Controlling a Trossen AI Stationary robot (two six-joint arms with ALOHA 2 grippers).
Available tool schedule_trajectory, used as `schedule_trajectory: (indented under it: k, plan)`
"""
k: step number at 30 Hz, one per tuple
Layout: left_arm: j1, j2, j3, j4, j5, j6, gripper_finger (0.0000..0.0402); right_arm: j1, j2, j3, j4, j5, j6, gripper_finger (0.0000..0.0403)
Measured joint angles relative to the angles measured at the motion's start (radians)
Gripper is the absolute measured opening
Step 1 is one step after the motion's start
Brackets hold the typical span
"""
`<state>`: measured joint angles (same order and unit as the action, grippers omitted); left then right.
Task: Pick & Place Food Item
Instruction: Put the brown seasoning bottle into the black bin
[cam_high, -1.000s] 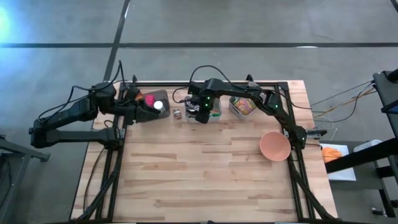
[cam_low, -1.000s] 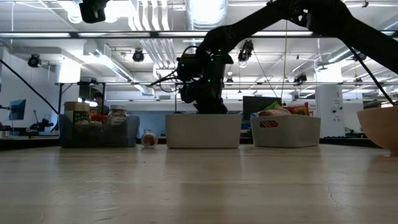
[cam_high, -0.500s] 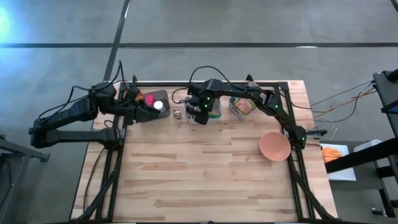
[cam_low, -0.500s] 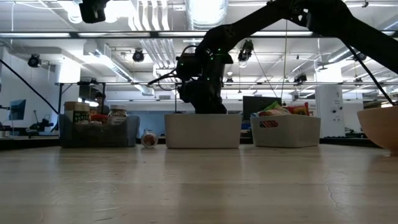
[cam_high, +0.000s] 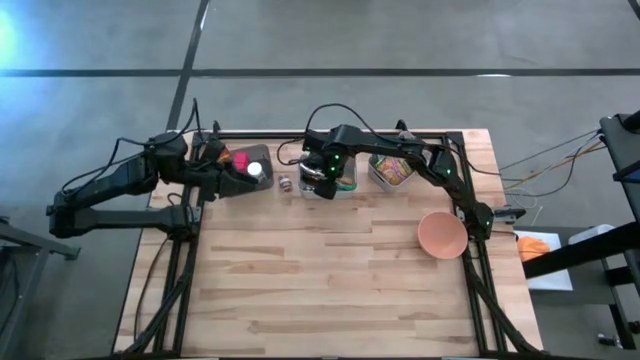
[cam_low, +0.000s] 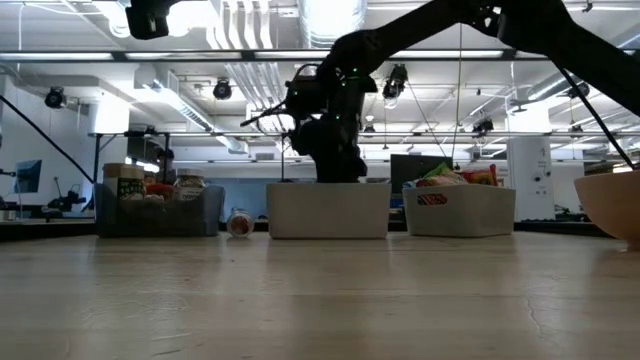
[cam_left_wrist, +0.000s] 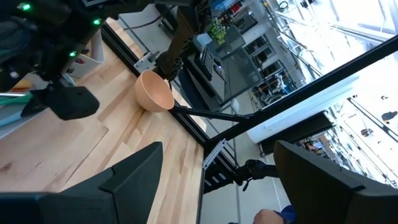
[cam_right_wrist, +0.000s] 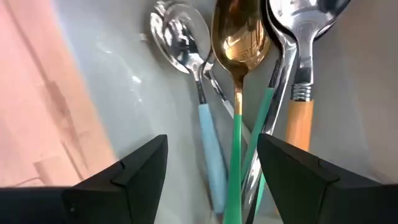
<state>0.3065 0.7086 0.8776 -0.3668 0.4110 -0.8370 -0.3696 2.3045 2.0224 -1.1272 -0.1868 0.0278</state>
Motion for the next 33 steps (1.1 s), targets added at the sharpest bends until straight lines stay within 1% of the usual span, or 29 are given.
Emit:
schedule_trajectory:
  k: [5, 8, 11, 16, 21, 26, 28, 29, 33]
  plan:
    - [0.0, 0.0, 0.0, 0.0, 0.0, 0.003, 0.0312, 0.004, -0.052, 0.005, -0.003, 0.004, 0.02, 0.0247]
    - [0.0, 0.0, 0.0, 0.0, 0.0, 0.002, 0.0312, 0.005, -0.078, 0.026, -0.001, 0.004, 0.078, 0.0247]
    - [0.0, 0.001, 0.0, -0.001, 0.0, 0.002, 0.0312, 0.015, -0.089, 0.072, -0.001, 0.005, 0.159, 0.0247]
    - [-0.001, 0.0, 0.0, -0.001, 0.0, -0.001, 0.0312, 0.053, -0.093, 0.193, 0.012, 0.006, 0.295, 0.0247]
    - [-0.001, -0.008, 0.0, -0.002, 0.0, 0.007, 0.0312, 0.09, -0.093, 0.268, 0.04, 0.091, 0.448, 0.0247]
    - [-0.001, -0.026, 0.0, -0.011, 0.0, 0.097, 0.0312, 0.094, -0.094, 0.293, 0.072, 0.112, 0.522, 0.0247]
    - [-0.001, -0.027, 0.0, -0.063, -0.01, 0.128, 0.0312, 0.099, -0.094, 0.296, 0.066, 0.116, 0.534, 0.0247]
    - [-0.001, -0.026, 0.0, -0.107, -0.03, 0.126, 0.0312, 0.102, -0.099, 0.298, 0.058, 0.121, 0.534, 0.0247]
    - [0.0, 0.029, 0.0, -0.245, -0.086, 0.142, 0.0312, 0.113, -0.14, 0.323, -0.015, 0.166, 0.533, 0.0247]
